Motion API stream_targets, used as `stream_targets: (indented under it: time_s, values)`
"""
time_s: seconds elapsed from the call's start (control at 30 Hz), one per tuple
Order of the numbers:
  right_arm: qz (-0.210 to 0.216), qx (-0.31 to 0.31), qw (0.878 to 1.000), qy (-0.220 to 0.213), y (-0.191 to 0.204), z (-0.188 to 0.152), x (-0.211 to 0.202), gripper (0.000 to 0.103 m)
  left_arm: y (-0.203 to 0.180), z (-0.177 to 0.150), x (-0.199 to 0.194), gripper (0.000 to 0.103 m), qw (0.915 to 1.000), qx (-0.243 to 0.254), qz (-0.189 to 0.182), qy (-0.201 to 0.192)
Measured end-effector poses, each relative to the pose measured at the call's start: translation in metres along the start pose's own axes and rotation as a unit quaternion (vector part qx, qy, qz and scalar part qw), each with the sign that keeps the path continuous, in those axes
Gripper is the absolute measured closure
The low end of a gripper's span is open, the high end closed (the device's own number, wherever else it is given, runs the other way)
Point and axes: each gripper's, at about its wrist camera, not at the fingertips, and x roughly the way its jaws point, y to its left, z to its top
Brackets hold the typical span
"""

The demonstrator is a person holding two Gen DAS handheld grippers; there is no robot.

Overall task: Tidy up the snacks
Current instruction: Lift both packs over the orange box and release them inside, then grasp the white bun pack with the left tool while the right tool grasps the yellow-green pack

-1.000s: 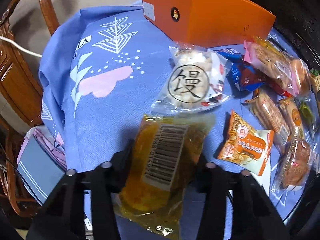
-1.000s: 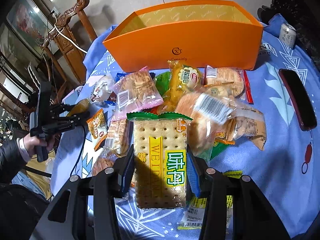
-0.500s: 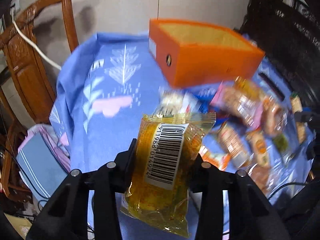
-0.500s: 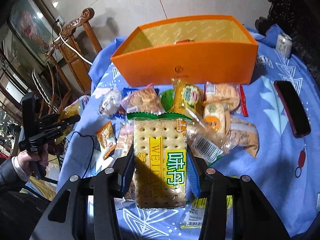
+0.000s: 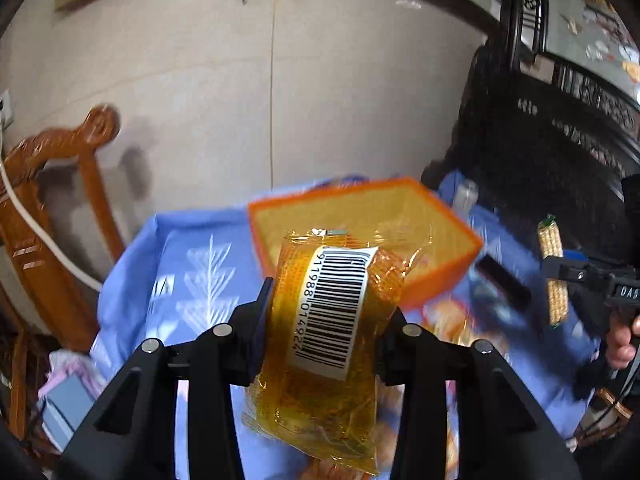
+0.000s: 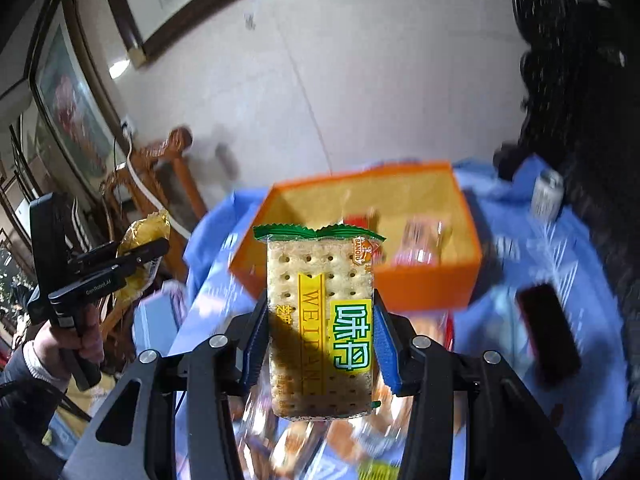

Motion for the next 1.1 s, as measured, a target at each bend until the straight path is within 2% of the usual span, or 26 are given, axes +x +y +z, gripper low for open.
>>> stream_targets:
  time_s: [0.17, 0.27, 0.3, 0.33, 0.37, 0.4, 0.47, 0.53, 0.67, 0.83, 0.97, 1.1]
  values:
    - [-0.018, -0.021, 0.999, -0.034, -0.008, 0.05, 0.019, 0.056, -0.013, 0.049, 0.03, 0.063, 0.9999, 0.003, -0.001, -0.01]
    - [-0.03, -0.033, 0.998, -0.046, -0.011, 0.077, 0.035, 0.055, -0.021, 0.077, 0.057, 0.06, 0.9997, 0.011, 0.022, -0.009]
    - [-0.034, -0.034, 0.998, -0.048, -0.013, 0.086, 0.042, 0.049, -0.024, 0.086, 0.07, 0.037, 0.9986, 0.015, 0.05, 0.001]
    - [-0.042, -0.03, 0.998, -0.045, -0.014, 0.094, 0.049, 0.039, -0.026, 0.092, 0.078, 0.004, 0.9965, 0.015, 0.081, 0.011]
    - [-0.058, -0.017, 0.997, -0.037, -0.016, 0.103, 0.055, 0.018, -0.028, 0.097, 0.086, 0.004, 0.992, 0.01, 0.125, 0.017]
    - [-0.07, -0.003, 0.997, -0.036, -0.017, 0.107, 0.055, 0.009, -0.03, 0.1, 0.09, 0.004, 0.9884, 0.008, 0.15, 0.023]
    - [-0.061, 0.009, 0.997, -0.051, -0.015, 0.11, 0.047, 0.006, -0.033, 0.102, 0.092, 0.004, 0.9881, 0.012, 0.15, 0.03]
    - [-0.063, 0.002, 0.997, -0.052, -0.011, 0.103, 0.042, 0.004, -0.036, 0.099, 0.089, 0.004, 0.9884, 0.01, 0.149, 0.025]
    - [-0.066, 0.006, 0.997, -0.027, -0.007, 0.086, 0.039, 0.004, -0.039, 0.089, 0.083, 0.004, 0.9883, 0.006, 0.147, 0.04]
    - [-0.084, 0.025, 0.996, 0.001, -0.005, 0.055, 0.024, 0.004, -0.024, 0.049, 0.047, 0.004, 0.9906, -0.025, 0.126, 0.048]
    - [-0.088, 0.012, 0.996, 0.028, -0.011, 0.003, 0.01, 0.004, -0.016, 0.001, 0.025, 0.004, 0.9912, -0.038, 0.114, 0.055]
    - [-0.084, 0.008, 0.992, 0.092, -0.026, -0.063, 0.012, 0.004, -0.01, -0.057, 0.009, 0.004, 0.9905, -0.038, 0.107, 0.078]
